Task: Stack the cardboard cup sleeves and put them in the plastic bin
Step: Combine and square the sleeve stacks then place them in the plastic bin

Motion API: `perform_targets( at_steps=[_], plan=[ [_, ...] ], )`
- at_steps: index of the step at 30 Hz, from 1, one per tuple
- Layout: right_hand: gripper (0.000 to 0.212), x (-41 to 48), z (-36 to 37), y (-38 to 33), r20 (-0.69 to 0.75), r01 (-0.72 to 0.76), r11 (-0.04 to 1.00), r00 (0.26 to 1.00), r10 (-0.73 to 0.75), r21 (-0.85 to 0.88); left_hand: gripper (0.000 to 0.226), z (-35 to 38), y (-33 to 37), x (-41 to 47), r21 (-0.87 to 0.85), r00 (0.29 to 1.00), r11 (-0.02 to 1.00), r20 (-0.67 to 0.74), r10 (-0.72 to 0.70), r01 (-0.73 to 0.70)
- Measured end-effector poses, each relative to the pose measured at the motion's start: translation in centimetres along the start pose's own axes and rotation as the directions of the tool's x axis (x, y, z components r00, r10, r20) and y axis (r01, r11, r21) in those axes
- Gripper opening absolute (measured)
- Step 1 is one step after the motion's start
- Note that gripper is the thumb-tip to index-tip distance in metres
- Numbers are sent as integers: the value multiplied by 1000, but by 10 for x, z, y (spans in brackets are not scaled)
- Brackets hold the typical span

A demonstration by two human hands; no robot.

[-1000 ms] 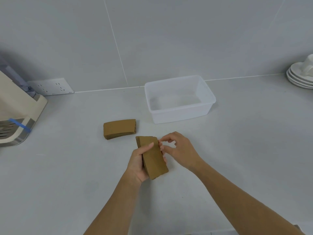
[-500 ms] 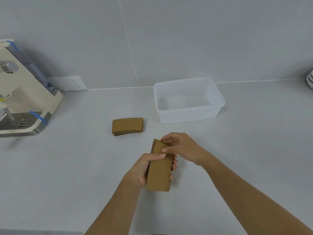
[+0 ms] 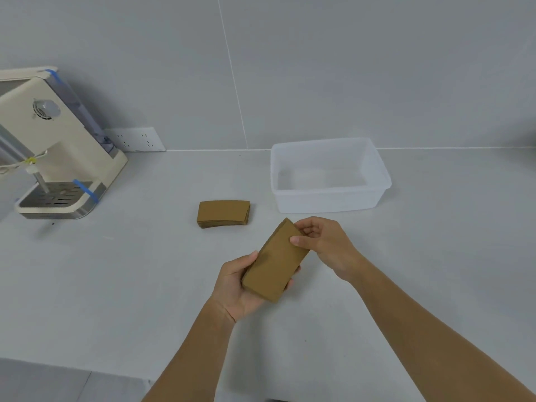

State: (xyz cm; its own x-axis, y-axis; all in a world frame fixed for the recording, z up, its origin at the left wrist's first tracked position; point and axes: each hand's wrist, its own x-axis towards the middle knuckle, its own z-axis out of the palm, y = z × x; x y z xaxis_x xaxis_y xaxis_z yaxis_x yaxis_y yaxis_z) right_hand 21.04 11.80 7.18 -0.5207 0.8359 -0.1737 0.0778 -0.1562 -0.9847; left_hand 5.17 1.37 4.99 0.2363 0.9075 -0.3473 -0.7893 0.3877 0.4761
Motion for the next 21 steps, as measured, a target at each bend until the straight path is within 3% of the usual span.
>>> perform_targets(
  at_steps=[9, 16, 21],
  plan=[
    [20, 2, 8, 0, -177, 79, 991, 982, -58, 112, 59, 7, -13, -7, 16, 922, 929, -121, 368, -369],
    [17, 0, 3, 1, -120, 75, 995, 991, -66, 71, 59, 13, -10, -6, 208, 872, 917, -293, 391, -341],
    [15, 0, 2, 3, -84, 69, 997, 994, -66, 31, 42, 8, -11, -2, 379, 823, 879, -373, 430, -288]
  ],
)
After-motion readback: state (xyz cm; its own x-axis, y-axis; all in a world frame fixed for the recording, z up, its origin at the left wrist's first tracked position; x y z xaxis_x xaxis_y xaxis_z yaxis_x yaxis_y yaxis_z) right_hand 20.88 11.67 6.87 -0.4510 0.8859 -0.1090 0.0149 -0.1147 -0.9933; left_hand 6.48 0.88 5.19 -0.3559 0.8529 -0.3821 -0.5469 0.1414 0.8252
